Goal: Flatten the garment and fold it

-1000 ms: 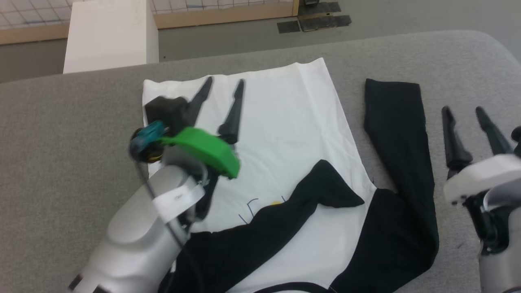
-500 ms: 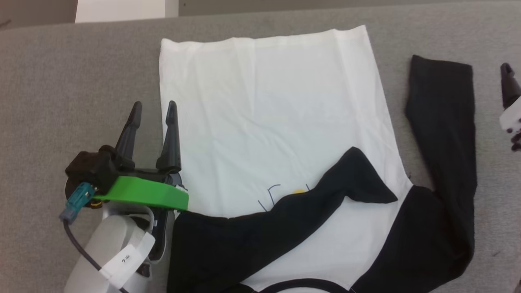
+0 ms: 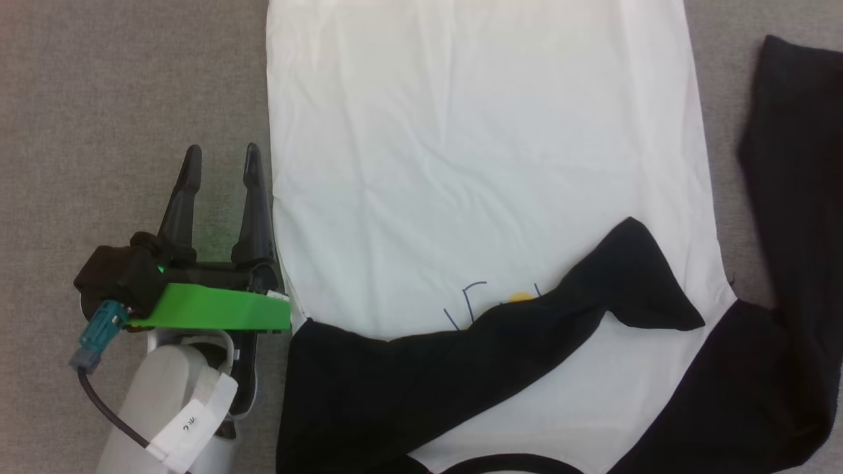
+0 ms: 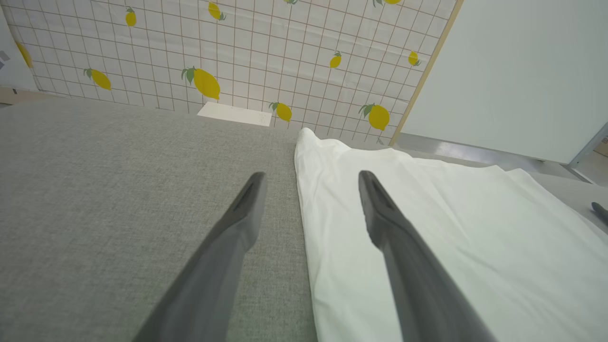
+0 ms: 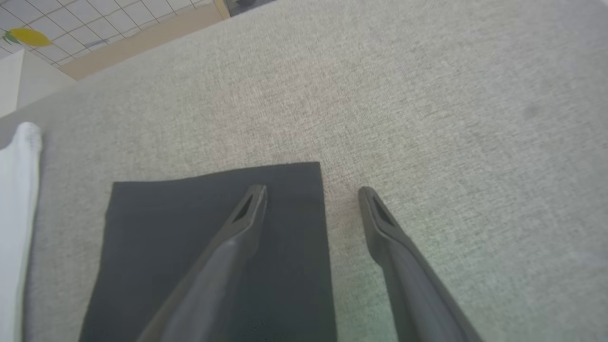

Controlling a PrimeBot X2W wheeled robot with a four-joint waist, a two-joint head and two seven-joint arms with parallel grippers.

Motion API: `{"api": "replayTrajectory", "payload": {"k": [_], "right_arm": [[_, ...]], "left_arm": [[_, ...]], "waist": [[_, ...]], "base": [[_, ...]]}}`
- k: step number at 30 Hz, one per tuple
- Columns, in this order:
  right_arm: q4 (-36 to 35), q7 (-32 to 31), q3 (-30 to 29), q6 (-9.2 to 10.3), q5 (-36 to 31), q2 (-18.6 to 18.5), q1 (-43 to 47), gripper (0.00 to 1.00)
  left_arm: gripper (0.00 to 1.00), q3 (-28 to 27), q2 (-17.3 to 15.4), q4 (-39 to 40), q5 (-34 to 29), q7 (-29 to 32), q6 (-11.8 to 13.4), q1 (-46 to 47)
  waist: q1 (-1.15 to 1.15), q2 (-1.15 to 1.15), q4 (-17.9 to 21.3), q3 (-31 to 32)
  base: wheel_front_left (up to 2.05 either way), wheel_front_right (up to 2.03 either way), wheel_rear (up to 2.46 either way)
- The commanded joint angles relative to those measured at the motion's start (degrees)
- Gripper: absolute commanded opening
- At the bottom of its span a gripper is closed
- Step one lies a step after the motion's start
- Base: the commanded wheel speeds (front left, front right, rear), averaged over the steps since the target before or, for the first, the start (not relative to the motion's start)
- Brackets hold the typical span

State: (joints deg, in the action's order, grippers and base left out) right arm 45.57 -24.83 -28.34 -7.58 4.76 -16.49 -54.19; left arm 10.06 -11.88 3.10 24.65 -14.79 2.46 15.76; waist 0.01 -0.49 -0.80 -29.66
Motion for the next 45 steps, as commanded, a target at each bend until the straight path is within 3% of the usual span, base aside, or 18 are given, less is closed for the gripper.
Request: {"api": "replayTrajectory", "payload": {"k": [1, 4, 5, 6, 7, 8, 11, 21, 26, 33, 34, 35, 36, 40, 45], "right_arm": [[0.9, -1.2, 0.0, 0.09, -0.6, 0.0, -0.8, 1.00], [2.2, -4.4, 0.0, 0.09, -1.6, 0.2, -0.7, 1.00], [2.7, -5.6, -0.3, 0.09, -1.6, 0.3, -0.6, 0.93], [3.0, -6.8, -0.4, 0.09, -1.9, 0.3, -0.5, 0.53], [3.3, -8.2, -0.4, 0.09, -2.3, 0.3, -0.2, 0.30], [3.5, -9.5, -0.2, 0.09, -2.5, 0.2, 0.0, 0.00], [2.8, -11.5, 0.4, 0.09, -2.4, 0.1, 0.5, 0.00], [-8.6, -3.6, 3.3, 0.09, 0.9, -2.0, 7.8, 0.00], [-22.4, -3.3, 5.3, 0.09, 2.3, -2.5, 17.2, 0.00], [-49.2, -10.7, 8.2, 0.09, 2.7, 0.3, 31.2, 0.00], [-53.5, -12.0, 9.2, 0.09, 2.6, 1.0, 33.2, 0.00], [-62.5, -14.8, 12.5, 0.09, 1.8, 2.6, 37.5, 0.00], [-65.3, -15.7, 14.1, 0.09, 1.2, 2.8, 38.8, 0.00], [-71.6, -17.7, 21.3, 0.09, -0.5, 3.6, 41.9, 0.00], [-74.4, -18.8, 31.8, 0.09, -0.9, 4.2, 43.0, 0.00]], "left_arm": [[1.00, -0.5, 0.5, 0.2, -0.9, -0.2, -0.5, -0.8], [1.00, -1.2, 1.1, 0.1, -1.4, -0.2, -1.1, -1.0], [1.00, -1.3, 1.3, 0.0, -1.6, -0.2, -1.4, -1.0], [1.00, -1.5, 1.4, -0.1, -1.7, -0.2, -1.5, -1.1], [1.00, -1.7, 1.6, -0.3, -1.9, -0.2, -1.7, -1.1], [1.00, -1.8, 1.7, -0.4, -2.1, -0.2, -1.9, -1.2], [1.00, -2.2, 1.9, -0.9, -2.4, -0.2, -2.3, -1.4], [1.00, -2.6, 3.0, -4.3, -2.9, -0.2, -3.7, -3.1], [1.00, -2.7, 3.7, -6.2, -2.7, -0.2, -4.4, -5.0], [1.00, -3.0, 4.3, -7.6, -2.3, -0.2, -4.9, -7.8], [1.00, -3.1, 4.4, -7.7, -2.2, -0.2, -5.0, -8.2], [1.00, -3.3, 4.6, -8.1, -2.0, -0.2, -5.2, -9.0], [1.00, -3.4, 4.7, -8.2, -2.0, -0.2, -5.2, -9.3], [1.00, -3.6, 5.0, -8.4, -1.8, -0.2, -5.5, -10.2], [1.00, -3.8, 5.4, -8.6, -1.8, -0.2, -5.8, -10.8]], "waist": [[-0.01, 0.48, -1.0, -2.1], [-0.01, 0.48, -1.0, -2.1], [-0.01, 0.48, -1.0, -2.0], [-0.01, 0.48, -1.0, -1.9], [-0.01, 0.48, -1.0, -1.7], [-0.01, 0.48, -1.0, -1.5], [-0.01, 0.48, -0.7, -0.6], [-0.01, 0.48, 0.9, 7.0], [-0.01, 0.48, 2.2, 12.4], [-0.01, 0.48, 3.2, 17.4], [-0.01, 0.48, 3.2, 17.9], [-0.01, 0.48, 3.1, 19.3], [-0.01, 0.48, 3.0, 19.7], [-0.01, 0.48, 2.3, 20.7], [-0.01, 0.48, 1.4, 21.3]], "base": [[0.00, 0.00, 0.00], [0.00, 0.00, 0.00], [0.00, 0.00, 0.00], [0.00, 0.00, 0.00], [0.00, 0.00, 0.00], [0.00, 0.00, 0.00], [0.00, 0.00, 0.00], [0.00, 0.00, 0.00], [0.00, 0.00, 0.00], [0.00, 0.00, 0.00], [0.00, 0.00, 0.00], [0.00, 0.00, 0.00], [0.00, 0.00, 0.00], [0.00, 0.00, 0.00], [0.00, 0.00, 0.00]]}}
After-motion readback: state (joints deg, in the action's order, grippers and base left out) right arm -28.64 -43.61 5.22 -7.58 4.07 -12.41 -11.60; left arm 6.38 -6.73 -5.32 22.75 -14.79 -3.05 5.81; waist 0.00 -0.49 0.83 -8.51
